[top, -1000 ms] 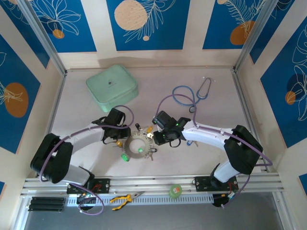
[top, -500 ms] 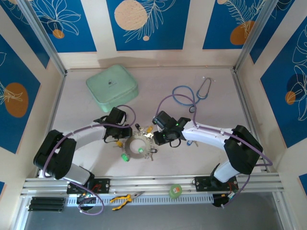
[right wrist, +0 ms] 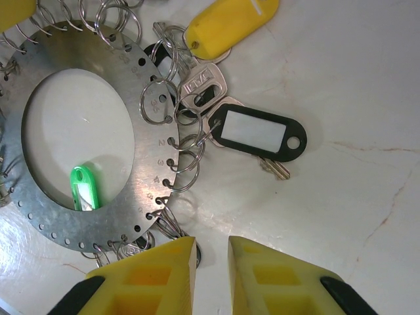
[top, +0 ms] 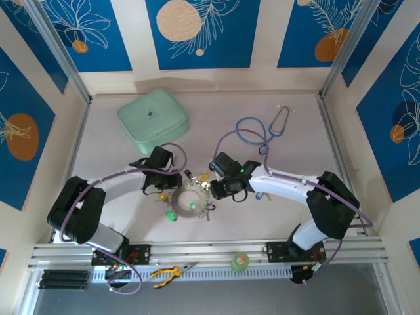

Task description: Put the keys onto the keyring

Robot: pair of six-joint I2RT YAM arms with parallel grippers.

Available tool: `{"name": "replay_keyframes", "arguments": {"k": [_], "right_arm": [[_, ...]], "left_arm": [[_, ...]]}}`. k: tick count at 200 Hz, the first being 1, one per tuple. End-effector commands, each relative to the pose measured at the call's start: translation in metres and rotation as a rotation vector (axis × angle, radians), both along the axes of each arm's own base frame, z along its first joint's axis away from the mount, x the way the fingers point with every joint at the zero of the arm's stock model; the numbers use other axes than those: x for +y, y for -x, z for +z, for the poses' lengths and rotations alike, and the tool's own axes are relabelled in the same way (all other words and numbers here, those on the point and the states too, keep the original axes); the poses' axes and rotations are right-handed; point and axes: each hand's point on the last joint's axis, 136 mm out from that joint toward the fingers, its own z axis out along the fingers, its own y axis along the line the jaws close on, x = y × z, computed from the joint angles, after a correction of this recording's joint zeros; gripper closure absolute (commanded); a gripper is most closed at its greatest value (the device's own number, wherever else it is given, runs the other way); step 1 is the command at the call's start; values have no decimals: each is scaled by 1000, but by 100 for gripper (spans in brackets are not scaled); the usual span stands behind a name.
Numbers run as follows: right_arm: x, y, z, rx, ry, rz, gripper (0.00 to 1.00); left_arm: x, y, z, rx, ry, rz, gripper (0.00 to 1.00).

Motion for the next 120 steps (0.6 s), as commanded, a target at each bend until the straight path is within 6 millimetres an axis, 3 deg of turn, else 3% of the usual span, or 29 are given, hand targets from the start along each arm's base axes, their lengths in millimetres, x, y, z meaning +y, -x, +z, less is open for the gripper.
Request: {"name": "replay_keyframes", "arguments": {"k": [1, 120], "right_arm": [[4, -1, 7, -1, -8, 10, 79], [3, 0, 7, 0, -7, 7, 79]], "left_arm": [[-5, -6, 4, -10, 21, -25, 83], [-16, -4, 13, -19, 87, -60, 87]]}}
